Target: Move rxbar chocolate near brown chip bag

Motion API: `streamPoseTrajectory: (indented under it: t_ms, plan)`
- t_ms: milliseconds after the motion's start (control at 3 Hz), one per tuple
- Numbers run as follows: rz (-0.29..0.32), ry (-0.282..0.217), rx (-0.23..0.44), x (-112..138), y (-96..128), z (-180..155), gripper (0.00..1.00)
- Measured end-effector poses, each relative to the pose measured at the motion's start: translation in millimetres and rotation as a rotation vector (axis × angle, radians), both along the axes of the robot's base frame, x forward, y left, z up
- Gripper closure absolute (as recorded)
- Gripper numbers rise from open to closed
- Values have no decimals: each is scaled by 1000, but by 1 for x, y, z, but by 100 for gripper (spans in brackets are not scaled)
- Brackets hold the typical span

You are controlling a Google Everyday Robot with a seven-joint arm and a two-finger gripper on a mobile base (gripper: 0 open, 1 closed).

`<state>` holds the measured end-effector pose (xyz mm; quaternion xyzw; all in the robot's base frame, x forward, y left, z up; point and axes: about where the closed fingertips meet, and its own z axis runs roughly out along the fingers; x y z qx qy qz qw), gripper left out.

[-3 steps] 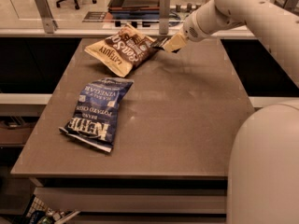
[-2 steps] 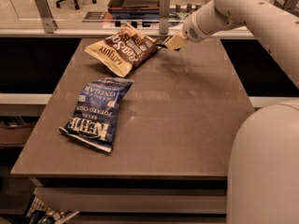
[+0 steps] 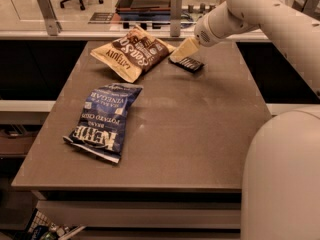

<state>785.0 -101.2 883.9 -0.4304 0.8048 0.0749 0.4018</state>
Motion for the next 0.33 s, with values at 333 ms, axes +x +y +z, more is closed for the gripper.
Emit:
streamPoseTrajectory:
  t_ms: [333]
  plan:
    - [0, 0, 0, 0, 0, 0, 0]
